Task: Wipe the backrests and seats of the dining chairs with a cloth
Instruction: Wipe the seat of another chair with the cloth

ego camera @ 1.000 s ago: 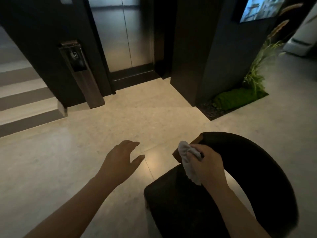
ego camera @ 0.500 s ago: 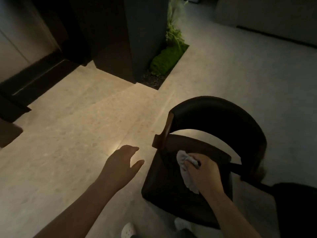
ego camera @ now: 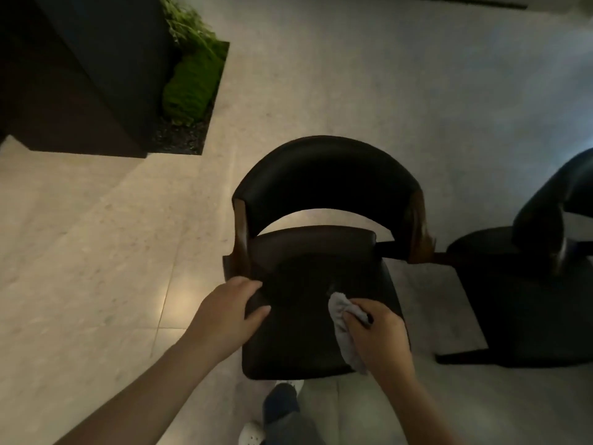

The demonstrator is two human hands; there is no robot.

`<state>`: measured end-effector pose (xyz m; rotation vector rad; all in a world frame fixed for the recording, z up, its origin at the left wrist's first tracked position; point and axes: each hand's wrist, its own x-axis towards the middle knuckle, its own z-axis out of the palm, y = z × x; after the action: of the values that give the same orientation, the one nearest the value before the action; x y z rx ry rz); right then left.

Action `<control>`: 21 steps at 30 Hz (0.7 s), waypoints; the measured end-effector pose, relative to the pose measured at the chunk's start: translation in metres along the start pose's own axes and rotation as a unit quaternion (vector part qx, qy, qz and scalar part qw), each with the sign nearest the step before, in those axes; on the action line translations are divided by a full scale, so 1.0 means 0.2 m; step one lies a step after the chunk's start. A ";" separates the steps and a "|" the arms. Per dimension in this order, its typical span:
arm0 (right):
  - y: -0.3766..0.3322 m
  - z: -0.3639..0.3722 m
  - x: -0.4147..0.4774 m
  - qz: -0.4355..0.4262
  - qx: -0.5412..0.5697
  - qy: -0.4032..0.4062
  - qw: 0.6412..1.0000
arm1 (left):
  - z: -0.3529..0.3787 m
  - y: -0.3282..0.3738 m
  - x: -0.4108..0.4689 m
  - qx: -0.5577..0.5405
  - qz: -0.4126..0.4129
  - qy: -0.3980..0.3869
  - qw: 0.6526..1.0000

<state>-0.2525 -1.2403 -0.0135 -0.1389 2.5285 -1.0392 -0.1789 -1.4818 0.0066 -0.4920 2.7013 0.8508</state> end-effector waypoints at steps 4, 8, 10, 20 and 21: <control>0.10 0.00 0.11 0.027 0.022 0.022 0.999 | 0.07 0.04 0.19 0.022 0.029 -0.036 0.999; 0.18 -0.01 0.20 0.057 0.037 0.044 0.997 | 0.15 0.09 0.36 0.032 0.050 -0.068 0.996; 0.21 -0.01 0.24 0.087 0.036 0.050 0.994 | 0.19 0.12 0.43 0.039 0.063 -0.085 0.994; 0.32 0.07 0.34 0.141 0.063 0.097 0.983 | 0.37 0.11 0.83 0.092 0.137 -0.171 0.971; 0.33 0.09 0.35 0.143 0.066 0.107 0.982 | 0.39 0.10 0.87 0.098 0.144 -0.178 0.968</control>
<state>-0.3056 -1.2224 -0.0933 0.3838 2.5531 -1.1494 -0.3320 -1.4617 -0.1061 0.0943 2.5110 0.6518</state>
